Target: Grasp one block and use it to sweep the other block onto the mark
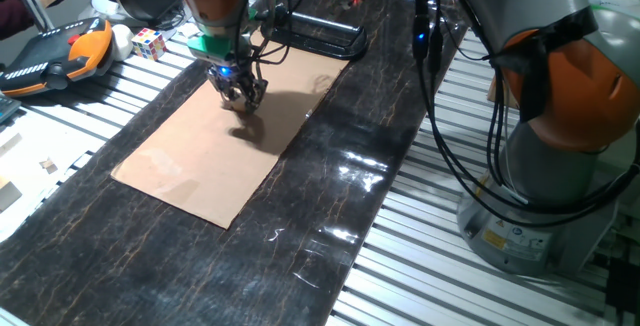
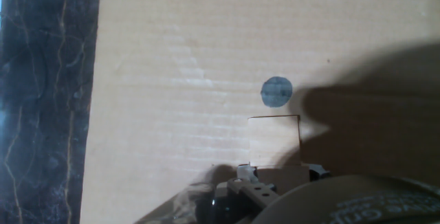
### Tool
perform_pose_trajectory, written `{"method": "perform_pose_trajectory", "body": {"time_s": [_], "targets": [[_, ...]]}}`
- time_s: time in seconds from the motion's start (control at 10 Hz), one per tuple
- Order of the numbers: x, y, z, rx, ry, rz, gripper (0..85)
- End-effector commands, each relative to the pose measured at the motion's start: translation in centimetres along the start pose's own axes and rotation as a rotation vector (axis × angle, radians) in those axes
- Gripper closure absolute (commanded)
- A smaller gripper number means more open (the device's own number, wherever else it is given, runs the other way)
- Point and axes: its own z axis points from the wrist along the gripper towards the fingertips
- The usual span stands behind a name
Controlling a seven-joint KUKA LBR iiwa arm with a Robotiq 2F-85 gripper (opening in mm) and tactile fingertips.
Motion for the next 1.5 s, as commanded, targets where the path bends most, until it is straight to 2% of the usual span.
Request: {"method": "perform_pose_trajectory", "body": {"time_s": [0.0,1.4], "targets": [[-0.17,-0.14,0.16,0.002,0.0,0.001,84.3],[-0.75,-0.47,0.29,0.001,-0.01,0.003,84.3]]}}
